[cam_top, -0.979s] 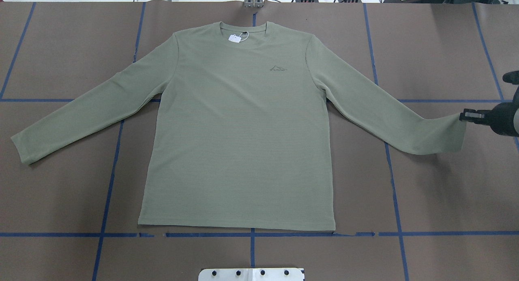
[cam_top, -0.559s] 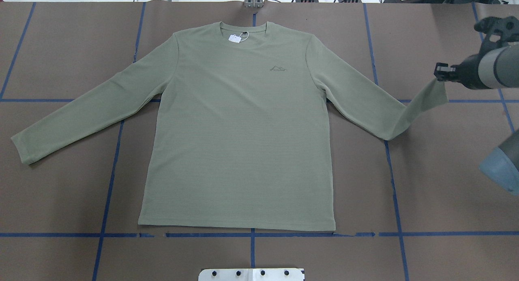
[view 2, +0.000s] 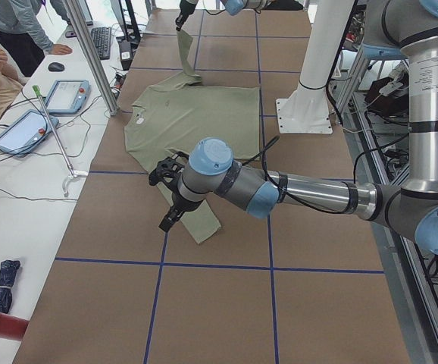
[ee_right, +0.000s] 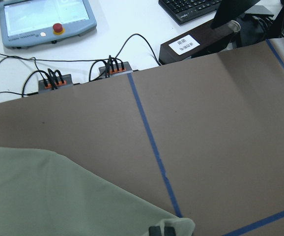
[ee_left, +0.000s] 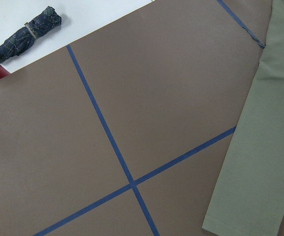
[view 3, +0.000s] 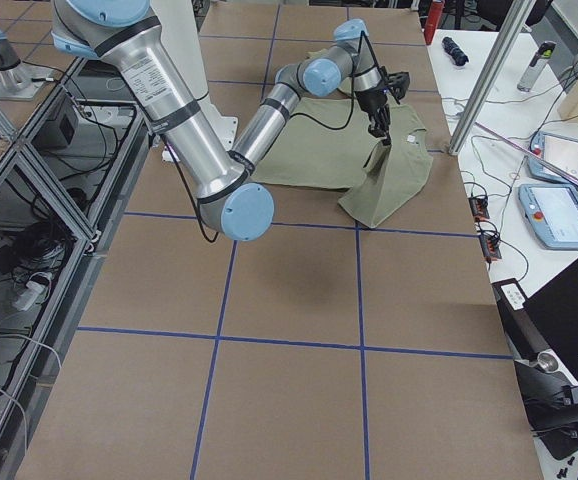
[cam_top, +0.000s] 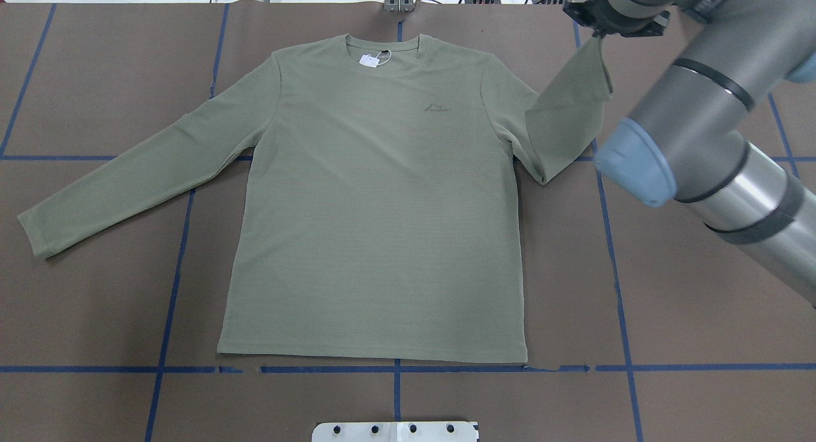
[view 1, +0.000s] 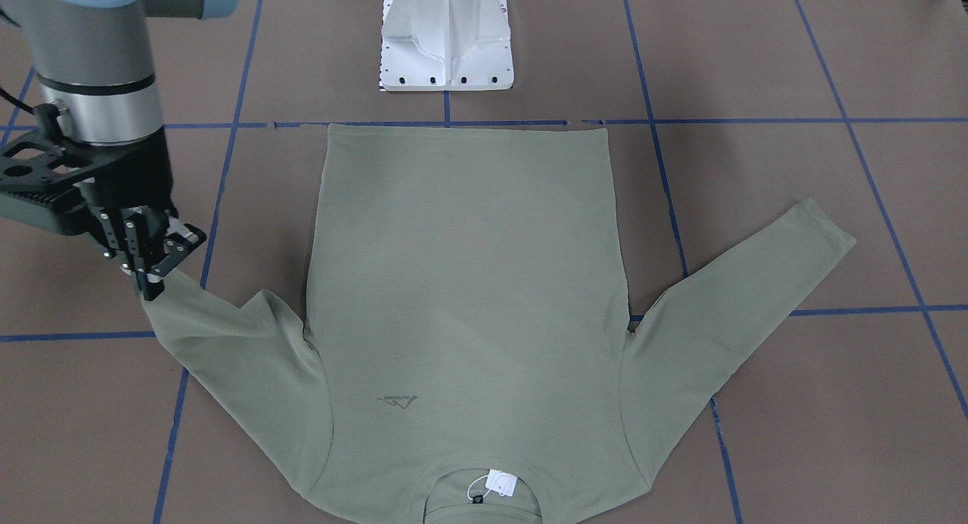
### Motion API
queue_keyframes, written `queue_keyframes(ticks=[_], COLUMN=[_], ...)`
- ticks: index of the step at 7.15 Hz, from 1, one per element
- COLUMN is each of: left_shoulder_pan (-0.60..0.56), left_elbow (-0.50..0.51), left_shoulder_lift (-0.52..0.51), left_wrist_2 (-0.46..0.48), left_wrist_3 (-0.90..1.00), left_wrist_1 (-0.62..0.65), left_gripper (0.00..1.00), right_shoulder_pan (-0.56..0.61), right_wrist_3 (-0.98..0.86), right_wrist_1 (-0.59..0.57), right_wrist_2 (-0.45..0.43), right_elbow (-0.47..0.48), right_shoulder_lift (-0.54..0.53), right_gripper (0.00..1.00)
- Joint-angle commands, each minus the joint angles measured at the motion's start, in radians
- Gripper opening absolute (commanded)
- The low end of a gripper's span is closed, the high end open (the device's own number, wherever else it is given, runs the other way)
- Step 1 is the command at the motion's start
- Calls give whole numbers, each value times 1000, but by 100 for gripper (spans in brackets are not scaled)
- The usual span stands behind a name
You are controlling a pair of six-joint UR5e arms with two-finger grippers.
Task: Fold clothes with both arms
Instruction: 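Carry the sleeve across the shirt body toward the collar with the right gripper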
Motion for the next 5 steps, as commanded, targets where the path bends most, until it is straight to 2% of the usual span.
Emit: queue_keyframes(ticks=[1, 2, 4, 5], left_shoulder_pan=[0, 0, 0, 0], left_elbow=[2, 3, 5, 5], left_shoulder_lift=[1, 1, 1, 1], left_wrist_2=[0, 0, 0, 0], left_wrist_3=[0, 0, 0, 0], left_wrist_1=[0, 0, 0, 0], left_gripper=[100, 100, 100, 100], right_shoulder_pan=[-87, -144, -276, -334], right_wrist_3=[234, 275, 318, 322], right_wrist_1=[-24, -12, 191, 252], right_wrist_2=[-163, -231, -456, -528], right_elbow=[-338, -525, -699, -799], right_shoulder_lift=[370, 504, 551, 591], right_gripper=[0, 0, 0, 0])
